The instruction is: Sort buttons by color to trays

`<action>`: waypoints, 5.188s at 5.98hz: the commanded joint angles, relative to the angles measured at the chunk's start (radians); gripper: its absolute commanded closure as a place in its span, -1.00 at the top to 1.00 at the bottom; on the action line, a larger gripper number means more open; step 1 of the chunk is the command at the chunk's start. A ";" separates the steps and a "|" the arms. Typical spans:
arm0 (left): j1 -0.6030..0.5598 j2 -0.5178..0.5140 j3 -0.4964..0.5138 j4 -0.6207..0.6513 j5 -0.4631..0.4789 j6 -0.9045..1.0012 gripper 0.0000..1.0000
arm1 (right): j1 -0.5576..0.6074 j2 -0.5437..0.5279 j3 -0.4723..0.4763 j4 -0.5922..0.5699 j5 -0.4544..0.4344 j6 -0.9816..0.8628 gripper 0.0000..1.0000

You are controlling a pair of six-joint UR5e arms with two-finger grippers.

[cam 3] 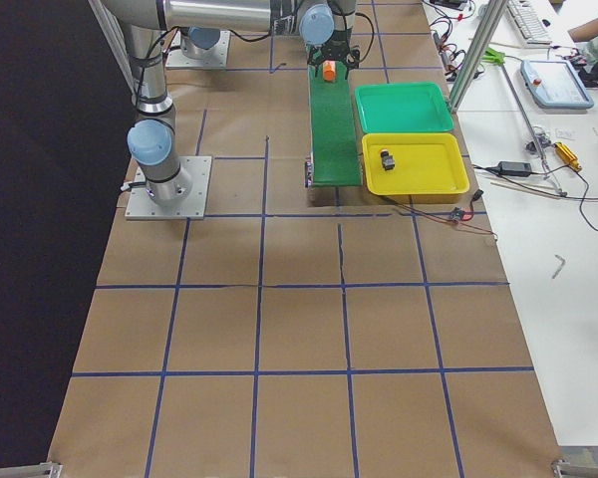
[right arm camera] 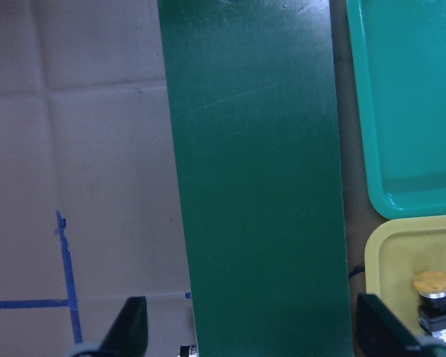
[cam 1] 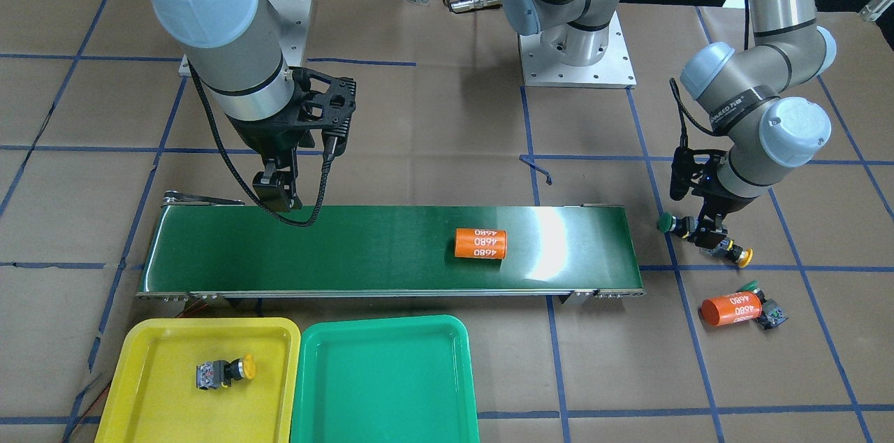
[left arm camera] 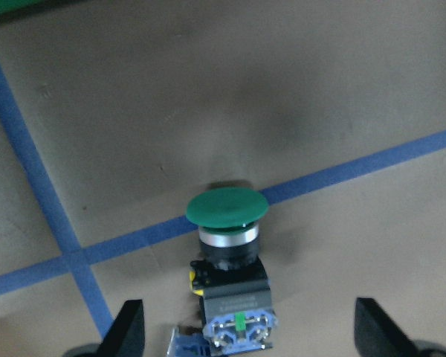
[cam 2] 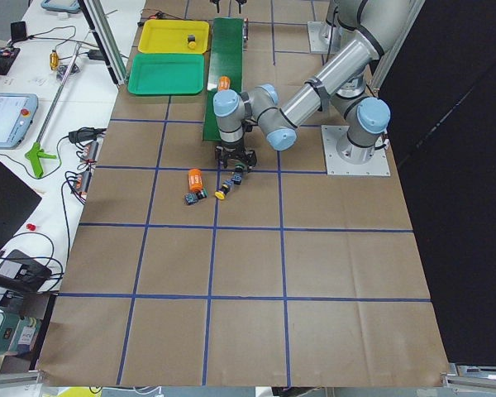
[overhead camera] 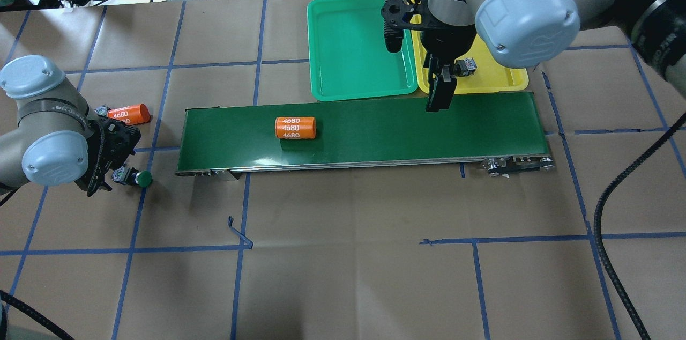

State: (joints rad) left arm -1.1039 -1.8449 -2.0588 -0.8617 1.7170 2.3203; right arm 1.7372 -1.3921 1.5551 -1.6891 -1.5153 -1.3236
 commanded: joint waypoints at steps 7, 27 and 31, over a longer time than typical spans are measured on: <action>0.018 0.002 0.005 0.024 -0.036 -0.086 -1.00 | 0.027 0.002 0.043 -0.033 0.003 -0.005 1.00; 0.055 -0.086 0.111 0.004 0.029 0.117 0.96 | 0.272 0.237 0.039 -0.426 0.009 0.303 1.00; 0.058 -0.123 0.097 0.100 -0.064 0.218 -0.70 | 0.285 0.285 0.049 -0.503 0.063 0.287 1.00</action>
State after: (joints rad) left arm -1.0470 -1.9667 -1.9606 -0.7856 1.6910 2.5084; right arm 2.0216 -1.1158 1.5989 -2.1897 -1.4442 -1.0277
